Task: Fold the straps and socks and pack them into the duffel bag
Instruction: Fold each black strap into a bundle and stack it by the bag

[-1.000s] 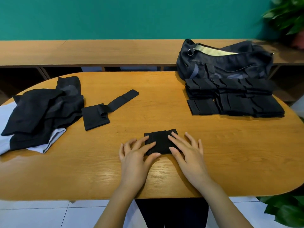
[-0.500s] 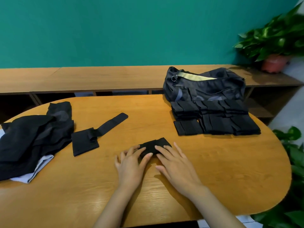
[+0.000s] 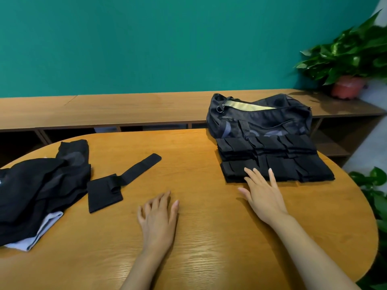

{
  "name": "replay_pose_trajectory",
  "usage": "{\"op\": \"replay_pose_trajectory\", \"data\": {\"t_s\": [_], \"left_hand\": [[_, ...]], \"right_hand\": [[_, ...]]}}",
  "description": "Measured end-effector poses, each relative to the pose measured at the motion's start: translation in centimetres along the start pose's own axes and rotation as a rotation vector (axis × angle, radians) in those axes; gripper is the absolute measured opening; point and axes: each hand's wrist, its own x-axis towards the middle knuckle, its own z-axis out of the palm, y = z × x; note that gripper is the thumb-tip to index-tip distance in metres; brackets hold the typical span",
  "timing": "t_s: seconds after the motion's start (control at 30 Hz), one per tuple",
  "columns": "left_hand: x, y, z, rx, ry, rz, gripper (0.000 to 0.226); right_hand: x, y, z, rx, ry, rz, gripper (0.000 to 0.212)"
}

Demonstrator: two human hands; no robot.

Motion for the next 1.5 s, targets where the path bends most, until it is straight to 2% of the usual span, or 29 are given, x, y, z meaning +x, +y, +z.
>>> {"op": "replay_pose_trajectory", "data": {"t_s": [0.1,0.17,0.3,0.47,0.6,0.67,0.77,0.9,0.97,1.03,1.1,1.23,1.33,1.5], "left_hand": [[0.0,0.0,-0.1,-0.007,-0.001,0.0,0.073],[-0.1,-0.1,-0.2,-0.036,-0.01,0.003,0.07],[0.1,-0.8,-1.0,-0.133,0.019,0.009,0.051],[1.1,-4.3,-3.0,0.042,0.147,-0.052,0.049],[1.6,-6.7,-3.7,0.21,-0.001,-0.231,0.063],[1.2,-6.9,-3.8,0.246,-0.048,-0.251,0.068],[-0.4,-5.6,-4.2,0.207,-0.007,-0.111,0.066],[-1.8,-3.7,-4.8,-0.114,-0.025,0.092,0.05],[-1.7,-4.3,-5.1,-0.172,0.05,0.133,0.04],[-1.5,-5.5,-5.0,-0.132,0.077,0.119,0.038],[-1.6,-6.6,-4.7,-0.035,-0.006,0.105,0.045],[-3.0,-6.1,-4.2,0.109,-0.081,0.241,0.064],[-4.0,-4.6,-3.9,0.123,-0.085,0.317,0.065],[-4.2,-3.2,-3.6,0.091,-0.146,0.376,0.063]], "right_hand": [[-0.1,-0.3,-0.1,0.102,0.004,0.031,0.055],[-0.1,-0.9,-0.4,0.1,-0.01,0.028,0.059],[-0.2,-3.0,-0.8,0.098,0.012,-0.05,0.068],[-1.0,-8.6,-1.0,0.188,0.011,-0.203,0.058],[-1.8,-13.1,-0.7,0.28,-0.023,-0.277,0.053],[-2.1,-14.6,-0.6,0.303,-0.032,-0.292,0.051],[-2.2,-15.8,-0.3,0.309,-0.035,-0.294,0.048],[-2.2,-16.2,-0.3,0.327,-0.048,-0.275,0.046],[-2.3,-16.3,-0.4,0.342,-0.058,-0.271,0.045],[-2.6,-16.5,-0.5,0.36,-0.085,-0.285,0.046],[-2.7,-17.0,-0.6,0.378,-0.128,-0.32,0.05],[-2.4,-17.2,-0.5,0.447,-0.14,-0.305,0.071],[-1.0,-16.5,-0.3,0.516,-0.127,-0.237,0.066],[1.7,-14.9,-0.1,0.381,-0.184,-0.298,0.073]]}}
